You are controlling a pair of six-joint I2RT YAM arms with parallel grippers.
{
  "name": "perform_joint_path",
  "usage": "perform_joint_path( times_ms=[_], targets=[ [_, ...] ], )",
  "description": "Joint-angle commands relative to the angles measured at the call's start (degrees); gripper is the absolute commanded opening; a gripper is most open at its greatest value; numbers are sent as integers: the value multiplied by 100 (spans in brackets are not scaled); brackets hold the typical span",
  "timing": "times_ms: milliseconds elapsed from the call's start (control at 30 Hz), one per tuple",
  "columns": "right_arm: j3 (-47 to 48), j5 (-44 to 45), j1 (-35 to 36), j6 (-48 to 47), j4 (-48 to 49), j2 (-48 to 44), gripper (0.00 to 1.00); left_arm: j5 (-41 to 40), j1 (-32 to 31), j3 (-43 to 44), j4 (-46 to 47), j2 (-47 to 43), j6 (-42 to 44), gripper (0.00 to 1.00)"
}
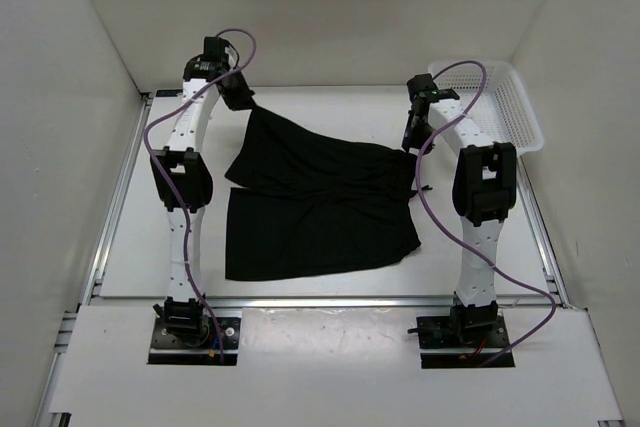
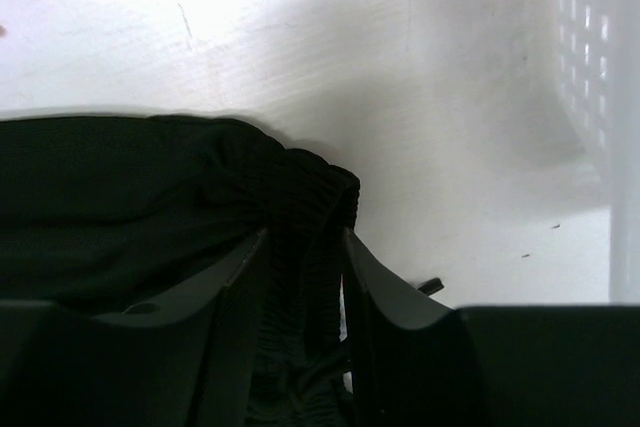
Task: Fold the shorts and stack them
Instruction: Fold the shorts
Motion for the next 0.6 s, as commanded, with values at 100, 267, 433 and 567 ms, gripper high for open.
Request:
perform_joint_path(
  times_ms=[100, 267, 433, 567],
  targets=[
    [310, 59, 9, -68, -88, 111, 38, 618, 31, 444, 793, 271, -439, 10],
    [372, 129, 9, -68, -88, 217, 38, 618, 31, 770, 996, 605, -562, 10],
    [486, 234, 9, -173, -88, 269, 27, 434, 31, 691, 1048, 667, -562, 10],
    [539, 234, 9, -173, -88, 322, 9, 504, 145, 586, 1048, 509, -510, 10]
  ],
)
